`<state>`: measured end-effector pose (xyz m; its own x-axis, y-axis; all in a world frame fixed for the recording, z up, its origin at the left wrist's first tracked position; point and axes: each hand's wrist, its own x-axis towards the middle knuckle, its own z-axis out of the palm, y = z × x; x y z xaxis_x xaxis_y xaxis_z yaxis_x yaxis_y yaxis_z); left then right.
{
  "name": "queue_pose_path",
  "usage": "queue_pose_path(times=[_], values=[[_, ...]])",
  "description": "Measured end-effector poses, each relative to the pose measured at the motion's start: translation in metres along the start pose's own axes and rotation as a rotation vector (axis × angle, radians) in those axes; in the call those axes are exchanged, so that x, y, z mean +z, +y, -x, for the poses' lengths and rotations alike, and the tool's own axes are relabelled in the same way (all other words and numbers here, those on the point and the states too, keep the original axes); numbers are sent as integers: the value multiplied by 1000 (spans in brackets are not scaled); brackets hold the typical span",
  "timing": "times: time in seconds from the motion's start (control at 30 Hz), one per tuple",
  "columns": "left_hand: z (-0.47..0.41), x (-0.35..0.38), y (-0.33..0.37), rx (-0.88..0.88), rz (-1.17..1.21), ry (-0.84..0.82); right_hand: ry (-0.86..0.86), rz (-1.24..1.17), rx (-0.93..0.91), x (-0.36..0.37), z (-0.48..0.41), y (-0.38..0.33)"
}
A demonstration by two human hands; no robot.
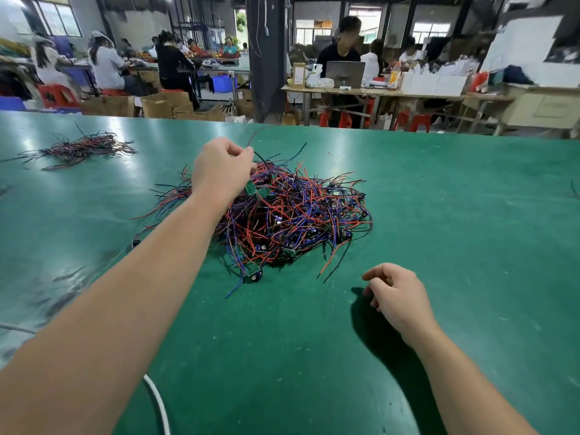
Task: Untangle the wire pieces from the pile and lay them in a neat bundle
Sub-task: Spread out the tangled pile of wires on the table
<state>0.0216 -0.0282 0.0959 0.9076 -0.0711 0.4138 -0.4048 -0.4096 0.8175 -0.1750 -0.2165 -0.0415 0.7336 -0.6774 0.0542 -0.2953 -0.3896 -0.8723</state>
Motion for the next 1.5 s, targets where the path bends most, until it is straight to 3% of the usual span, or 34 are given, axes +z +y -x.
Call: queue_pose_path(times=[0.07,0.17,0.3,0.47,0.6,0.8,0.87,0.97,1.07,1.13,1.23,1.33,1.4,1.5], values=[[-3,0,3,-19,48,-6,-9,-3,-3,0,0,0],[2,-5,14,-37,360,3,-15,-2,2,0,0,1],[6,-11,22,200,453,220,-28,-2,-9,0,-1,3],[4,-2,16,-84,461,-30,-28,-4,-21,0,0,1],[10,-2,26,-232,731,-106,-34,-15,0,-1,0,1],[23,-8,52,-96,867,-226,-28,-68,2,0,1,-1],[38,-3,54,-96,883,-339,23,-162,6,-2,1,-3],[73,15,46,-94,824,-478,89,-524,115,-13,1,-12],[116,37,36,-121,789,-531,5,-813,281,-20,3,-24],[140,45,29,-46,694,-579,-144,-989,404,-21,6,-29],[162,39,19,260,423,-664,-269,-1129,450,-21,10,-32],[174,25,-2,489,-220,-658,-185,-1011,335,-18,9,-26],[177,12,-19,347,-730,-535,-72,-699,284,-18,8,-19],[174,-8,-42,55,-987,-540,41,-326,220,-20,6,-11]])
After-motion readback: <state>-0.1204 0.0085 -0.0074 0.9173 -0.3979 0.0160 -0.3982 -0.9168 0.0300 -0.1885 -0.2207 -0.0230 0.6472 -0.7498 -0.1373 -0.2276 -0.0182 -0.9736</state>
